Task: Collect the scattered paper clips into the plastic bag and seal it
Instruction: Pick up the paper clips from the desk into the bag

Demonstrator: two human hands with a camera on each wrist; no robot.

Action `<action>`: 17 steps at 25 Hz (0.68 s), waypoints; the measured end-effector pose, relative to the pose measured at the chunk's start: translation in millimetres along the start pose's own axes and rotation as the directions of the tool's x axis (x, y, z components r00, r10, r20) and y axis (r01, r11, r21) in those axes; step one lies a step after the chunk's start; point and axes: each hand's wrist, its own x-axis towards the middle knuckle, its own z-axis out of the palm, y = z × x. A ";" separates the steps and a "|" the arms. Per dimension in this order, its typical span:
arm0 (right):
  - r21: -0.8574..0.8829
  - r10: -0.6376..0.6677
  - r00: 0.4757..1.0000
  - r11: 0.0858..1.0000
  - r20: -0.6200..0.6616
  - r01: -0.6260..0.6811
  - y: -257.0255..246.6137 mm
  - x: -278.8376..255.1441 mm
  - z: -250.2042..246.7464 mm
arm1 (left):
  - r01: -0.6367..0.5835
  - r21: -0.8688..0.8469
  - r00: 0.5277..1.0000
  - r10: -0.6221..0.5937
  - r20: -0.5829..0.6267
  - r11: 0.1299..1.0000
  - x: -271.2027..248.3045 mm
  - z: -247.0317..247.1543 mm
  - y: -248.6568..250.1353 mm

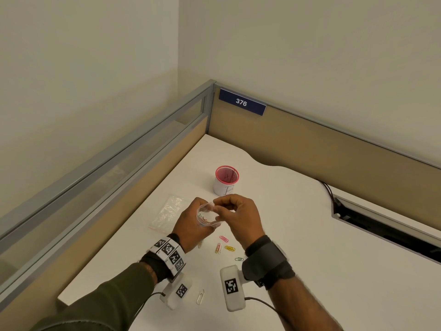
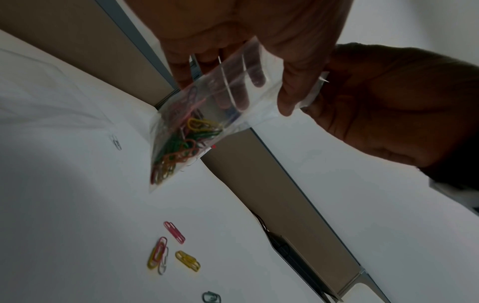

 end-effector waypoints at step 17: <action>-0.813 0.401 0.872 0.582 0.280 -0.007 128.1 -79.2 51.6 | 0.017 -0.091 0.995 -0.026 -0.093 0.996 -46.0 -32.9 -6.3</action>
